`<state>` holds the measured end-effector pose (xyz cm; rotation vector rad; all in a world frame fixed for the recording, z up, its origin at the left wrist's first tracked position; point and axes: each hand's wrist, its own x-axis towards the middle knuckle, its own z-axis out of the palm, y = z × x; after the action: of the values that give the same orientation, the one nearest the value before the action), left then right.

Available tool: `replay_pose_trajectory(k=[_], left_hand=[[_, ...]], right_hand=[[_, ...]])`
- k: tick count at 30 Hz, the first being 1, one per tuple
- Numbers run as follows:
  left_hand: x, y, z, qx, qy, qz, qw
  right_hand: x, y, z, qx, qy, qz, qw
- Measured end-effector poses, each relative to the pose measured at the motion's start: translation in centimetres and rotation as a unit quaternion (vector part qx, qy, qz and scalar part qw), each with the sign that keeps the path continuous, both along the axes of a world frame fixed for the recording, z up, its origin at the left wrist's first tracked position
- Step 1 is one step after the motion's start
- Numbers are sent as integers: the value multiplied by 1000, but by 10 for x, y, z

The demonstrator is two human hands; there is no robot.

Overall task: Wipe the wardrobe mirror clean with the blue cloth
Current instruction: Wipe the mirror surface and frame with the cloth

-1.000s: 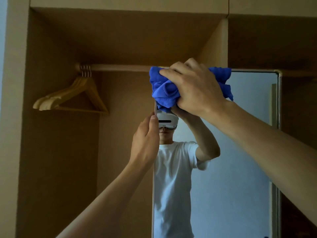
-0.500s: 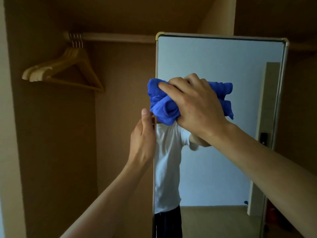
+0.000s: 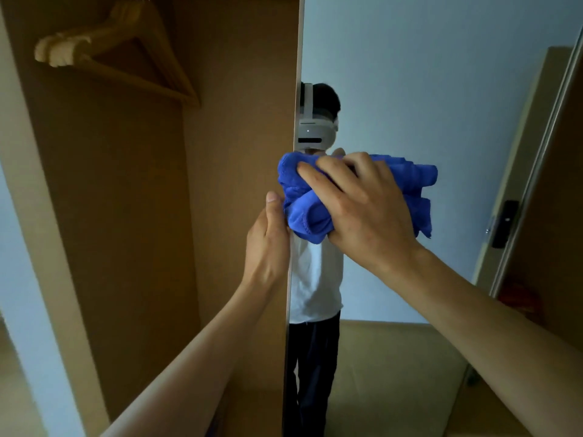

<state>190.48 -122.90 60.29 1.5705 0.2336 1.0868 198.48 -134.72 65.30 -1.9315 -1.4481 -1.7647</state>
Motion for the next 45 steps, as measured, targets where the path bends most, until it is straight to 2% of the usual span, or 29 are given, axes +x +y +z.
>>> replay_pose_trajectory(k=[12, 22, 37, 45], left_hand=[[2, -4, -58, -60, 36, 53, 996], [1, -9, -96, -152, 38, 33, 987], [-5, -21, -173, -191, 103, 73, 973], [-10, -21, -223, -215, 130, 45, 967]], right_hand=[[0, -6, -86, -19, 47, -5, 999], [-2, -11, -149, -10, 85, 13, 996], [-8, -19, -263, -41, 141, 12, 989], [-10, -22, -311, -59, 163, 16, 985]])
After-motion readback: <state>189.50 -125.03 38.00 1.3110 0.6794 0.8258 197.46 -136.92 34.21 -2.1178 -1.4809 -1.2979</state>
